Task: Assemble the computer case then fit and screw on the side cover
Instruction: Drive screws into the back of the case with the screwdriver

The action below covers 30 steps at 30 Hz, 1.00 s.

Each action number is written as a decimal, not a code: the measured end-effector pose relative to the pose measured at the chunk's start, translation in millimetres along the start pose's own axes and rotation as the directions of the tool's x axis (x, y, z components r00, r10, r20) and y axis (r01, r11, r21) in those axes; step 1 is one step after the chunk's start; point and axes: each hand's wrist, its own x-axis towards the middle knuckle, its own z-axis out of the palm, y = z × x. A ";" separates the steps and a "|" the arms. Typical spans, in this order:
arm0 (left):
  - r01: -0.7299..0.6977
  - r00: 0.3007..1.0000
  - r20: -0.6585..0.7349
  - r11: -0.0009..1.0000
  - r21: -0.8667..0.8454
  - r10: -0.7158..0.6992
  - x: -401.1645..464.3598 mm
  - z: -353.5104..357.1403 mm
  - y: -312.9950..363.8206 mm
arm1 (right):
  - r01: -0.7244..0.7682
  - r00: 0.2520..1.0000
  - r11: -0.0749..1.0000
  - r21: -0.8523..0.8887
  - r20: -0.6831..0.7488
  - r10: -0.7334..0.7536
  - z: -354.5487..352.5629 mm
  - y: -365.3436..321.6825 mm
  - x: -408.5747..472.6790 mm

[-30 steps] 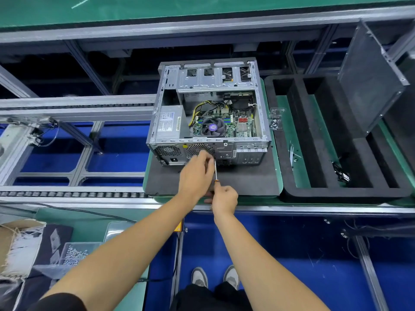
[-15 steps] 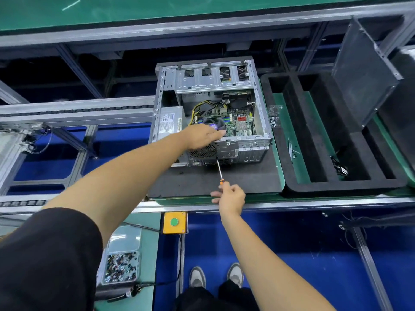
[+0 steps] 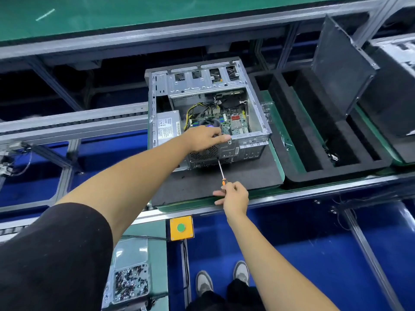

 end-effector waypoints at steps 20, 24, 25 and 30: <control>-0.020 0.999 -0.051 0.997 -0.069 0.017 3.2 0.9 -1.0 | -0.020 0.994 1.000 -0.008 -0.110 0.019 6.8 -4.2 -4.0; 0.011 0.999 -0.052 0.996 -0.089 -0.015 2.2 -0.4 -0.7 | 0.079 0.989 0.989 -0.127 -0.116 -0.094 2.7 -2.2 -7.4; 0.014 0.998 -0.054 0.996 -0.091 -0.019 1.9 -0.3 0.0 | 0.093 0.984 0.979 -0.181 -0.134 -0.118 3.4 -1.1 -8.0; 0.026 0.998 -0.060 0.994 -0.105 -0.033 2.0 -0.2 1.3 | -0.009 0.996 1.000 -0.024 -0.093 0.007 4.9 2.0 -1.7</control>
